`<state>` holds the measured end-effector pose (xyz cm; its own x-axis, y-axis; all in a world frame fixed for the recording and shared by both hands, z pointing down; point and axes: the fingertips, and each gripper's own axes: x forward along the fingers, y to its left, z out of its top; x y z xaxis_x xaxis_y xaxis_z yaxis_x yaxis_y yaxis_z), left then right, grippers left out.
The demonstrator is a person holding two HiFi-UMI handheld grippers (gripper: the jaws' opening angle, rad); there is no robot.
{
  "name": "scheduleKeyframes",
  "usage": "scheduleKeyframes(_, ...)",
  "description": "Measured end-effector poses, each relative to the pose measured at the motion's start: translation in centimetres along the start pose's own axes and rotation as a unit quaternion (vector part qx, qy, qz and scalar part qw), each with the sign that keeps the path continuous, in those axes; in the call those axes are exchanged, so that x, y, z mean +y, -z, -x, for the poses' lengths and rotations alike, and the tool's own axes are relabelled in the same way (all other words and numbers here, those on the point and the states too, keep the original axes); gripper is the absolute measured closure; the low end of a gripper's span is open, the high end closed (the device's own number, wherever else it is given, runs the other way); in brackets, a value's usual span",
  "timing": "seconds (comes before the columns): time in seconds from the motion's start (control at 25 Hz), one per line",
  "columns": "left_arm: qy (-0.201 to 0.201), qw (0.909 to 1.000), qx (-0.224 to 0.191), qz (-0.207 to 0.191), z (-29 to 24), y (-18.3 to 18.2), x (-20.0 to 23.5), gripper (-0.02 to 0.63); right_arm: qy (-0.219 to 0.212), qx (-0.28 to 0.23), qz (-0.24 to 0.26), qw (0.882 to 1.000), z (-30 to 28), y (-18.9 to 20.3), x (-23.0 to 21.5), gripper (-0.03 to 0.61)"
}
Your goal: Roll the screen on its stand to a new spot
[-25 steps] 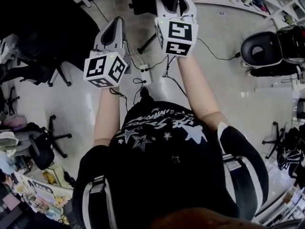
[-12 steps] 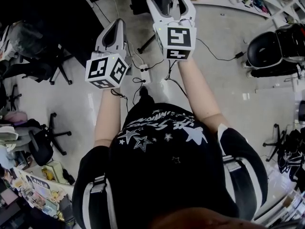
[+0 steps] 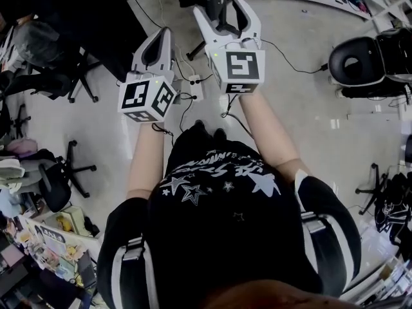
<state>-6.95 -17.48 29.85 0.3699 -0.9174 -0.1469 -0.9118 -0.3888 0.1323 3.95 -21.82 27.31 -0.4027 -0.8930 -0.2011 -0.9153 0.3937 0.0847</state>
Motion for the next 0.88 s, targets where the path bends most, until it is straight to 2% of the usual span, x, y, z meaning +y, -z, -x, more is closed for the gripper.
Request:
scheduleKeyframes(0.28,0.023,0.9996,0.01,0.012,0.6,1.3,-0.5,0.604,-0.002,-0.009,-0.02,1.0,2.2,1.0,1.1,0.253)
scheduleKeyframes(0.44,0.045,0.9986,0.015,0.022,1.1,2.0,-0.8,0.604,0.006,-0.002,-0.01,1.0,3.2,1.3,1.8,0.255)
scheduleKeyframes(0.68,0.072,0.9967,0.013,0.034,2.6,1.0,-0.9,0.604,0.024,0.013,-0.003,1.0,5.2,0.9,3.5,0.258)
scheduleKeyframes(0.88,0.09,0.995,0.016,0.041,4.9,0.4,-1.0,0.604,0.038,0.023,-0.001,0.999,7.4,0.2,5.5,0.298)
